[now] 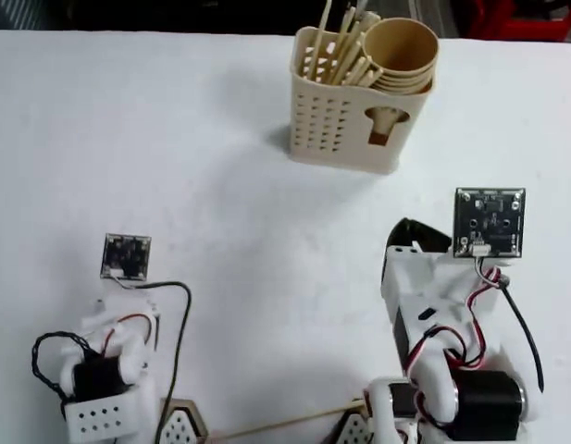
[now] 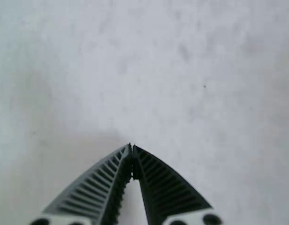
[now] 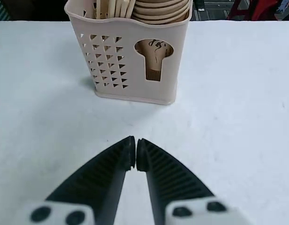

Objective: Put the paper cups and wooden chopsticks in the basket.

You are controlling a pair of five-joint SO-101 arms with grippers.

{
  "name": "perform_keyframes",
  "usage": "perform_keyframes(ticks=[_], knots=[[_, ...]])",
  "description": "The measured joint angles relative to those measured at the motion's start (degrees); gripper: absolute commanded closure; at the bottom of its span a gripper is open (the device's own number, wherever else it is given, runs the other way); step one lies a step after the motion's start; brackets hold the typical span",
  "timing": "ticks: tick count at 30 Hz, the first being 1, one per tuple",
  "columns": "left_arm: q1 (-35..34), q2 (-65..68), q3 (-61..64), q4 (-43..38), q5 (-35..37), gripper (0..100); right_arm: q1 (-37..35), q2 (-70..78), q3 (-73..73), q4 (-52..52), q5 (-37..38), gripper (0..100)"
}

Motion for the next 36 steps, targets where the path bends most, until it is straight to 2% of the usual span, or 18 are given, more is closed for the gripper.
perform_keyframes(ticks=[27,32,36], knots=[[0.00,-0.18,0.00,0.00,0.00,97,0.00,0.00,1.67,0.00,0.00,98.0],[6.86,-0.18,0.00,0.00,0.09,97,0.00,0.09,2.37,0.00,0.00,97.8],[9.05,-0.18,0.00,0.00,0.09,97,0.00,3.87,-2.11,2.20,0.00,97.8]])
